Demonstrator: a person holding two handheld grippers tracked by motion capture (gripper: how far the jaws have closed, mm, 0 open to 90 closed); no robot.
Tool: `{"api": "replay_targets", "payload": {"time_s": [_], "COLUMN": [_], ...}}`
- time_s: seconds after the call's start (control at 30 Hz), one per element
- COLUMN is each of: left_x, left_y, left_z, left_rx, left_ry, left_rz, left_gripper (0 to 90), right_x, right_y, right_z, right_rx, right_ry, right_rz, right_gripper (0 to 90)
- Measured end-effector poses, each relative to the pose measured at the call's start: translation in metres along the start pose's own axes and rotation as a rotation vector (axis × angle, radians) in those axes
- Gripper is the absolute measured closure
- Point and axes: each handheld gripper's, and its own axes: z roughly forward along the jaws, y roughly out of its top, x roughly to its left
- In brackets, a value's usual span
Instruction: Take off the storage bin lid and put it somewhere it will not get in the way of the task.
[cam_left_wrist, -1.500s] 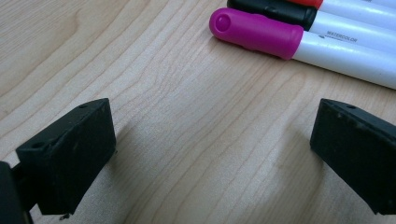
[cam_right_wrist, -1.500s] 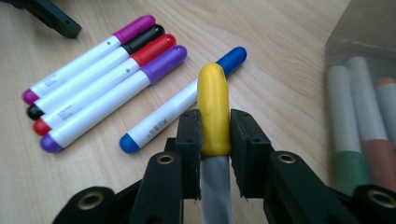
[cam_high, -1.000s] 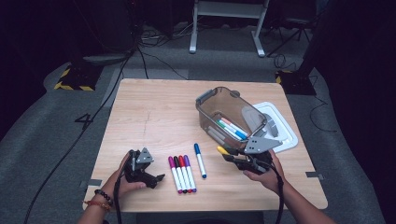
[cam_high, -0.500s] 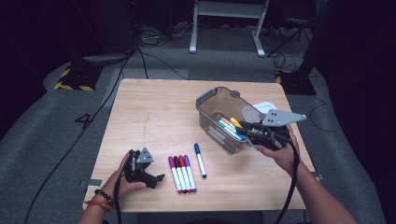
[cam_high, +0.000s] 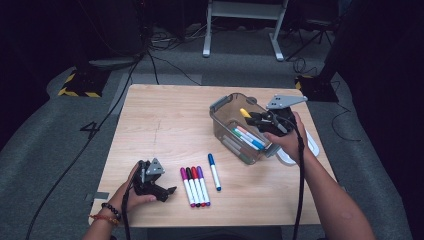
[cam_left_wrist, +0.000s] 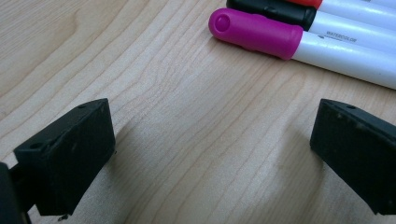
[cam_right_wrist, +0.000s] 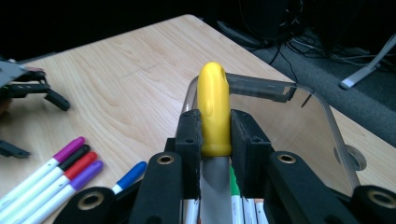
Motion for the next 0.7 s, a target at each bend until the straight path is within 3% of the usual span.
{"api": "replay_targets", "payload": {"time_s": [0.37,0.7], "left_x": [0.001,0.0], "left_y": [0.001,0.0], "left_z": [0.0,0.0], "left_rx": [0.0,-0.001], "left_ry": [-0.005,0.0], "left_rz": [0.011,0.002], "left_gripper": [0.1,0.5], "right_x": [-0.015,-0.011], "right_y": [-0.003,-0.012], "right_z": [0.053,0.08], "right_rx": [0.166,0.319], "right_ry": [0.026,0.077], "right_rz": [0.026,0.005], "right_gripper": [74.7,74.7]}}
